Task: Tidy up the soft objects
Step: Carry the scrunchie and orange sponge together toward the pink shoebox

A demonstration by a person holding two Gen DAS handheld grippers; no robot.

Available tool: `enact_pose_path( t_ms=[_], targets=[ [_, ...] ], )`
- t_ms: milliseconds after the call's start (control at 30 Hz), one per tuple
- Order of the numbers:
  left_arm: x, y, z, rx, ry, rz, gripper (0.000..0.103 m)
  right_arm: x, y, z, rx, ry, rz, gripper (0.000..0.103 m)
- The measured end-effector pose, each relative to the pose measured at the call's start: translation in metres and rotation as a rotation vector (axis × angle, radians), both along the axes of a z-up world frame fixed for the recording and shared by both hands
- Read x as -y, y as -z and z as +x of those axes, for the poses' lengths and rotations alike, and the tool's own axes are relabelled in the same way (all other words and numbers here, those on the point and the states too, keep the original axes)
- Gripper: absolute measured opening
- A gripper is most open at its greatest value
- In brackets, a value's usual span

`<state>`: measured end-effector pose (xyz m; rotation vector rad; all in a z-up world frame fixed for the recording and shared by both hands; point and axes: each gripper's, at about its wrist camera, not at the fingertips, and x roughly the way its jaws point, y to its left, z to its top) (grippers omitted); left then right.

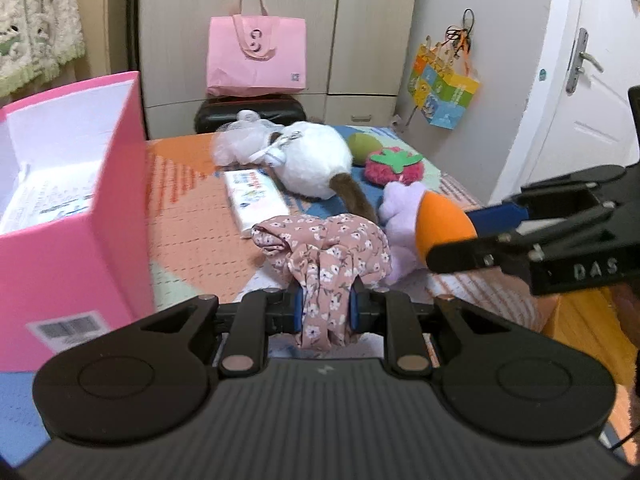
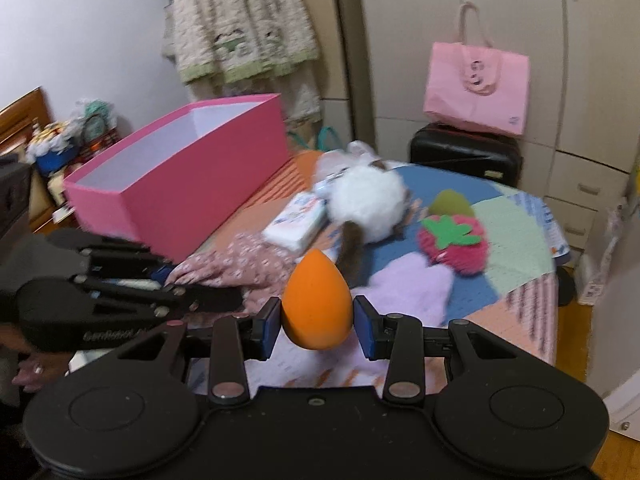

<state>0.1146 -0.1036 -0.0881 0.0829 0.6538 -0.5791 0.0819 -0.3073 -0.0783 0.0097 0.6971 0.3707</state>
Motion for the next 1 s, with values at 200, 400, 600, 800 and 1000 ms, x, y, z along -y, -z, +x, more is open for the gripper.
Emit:
enact_pose_path(
  t_ms=[200, 400, 600, 800, 1000],
  targets=[
    [-0.017, -0.007, -0.013, -0.005, -0.022, 0.015, 0.019, -0.018, 0.007, -0.010, -0.036, -0.041, 0.005, 0.045],
    [-0.030, -0.025, -0.022, -0.017, 0.051, 0.055, 0.019, -0.034, 0.005, -0.015, -0.065, -0.087, 0.029, 0.045],
    [-0.050, -0.034, -0.028, -0.092, 0.101, 0.068, 0.019, -0.053, 0.000, -0.019, -0.092, -0.134, 0.016, 0.045],
    [-0.077, -0.038, -0.031, -0.198, 0.120, 0.055, 0.019, -0.070, -0.014, -0.020, -0.141, -0.229, 0.034, 0.045],
    [-0.104, -0.066, -0.039, -0.194, 0.115, 0.059, 0.019, -0.096, -0.033, -0.015, -0.163, -0.313, 0.056, 0.045]
  ],
)
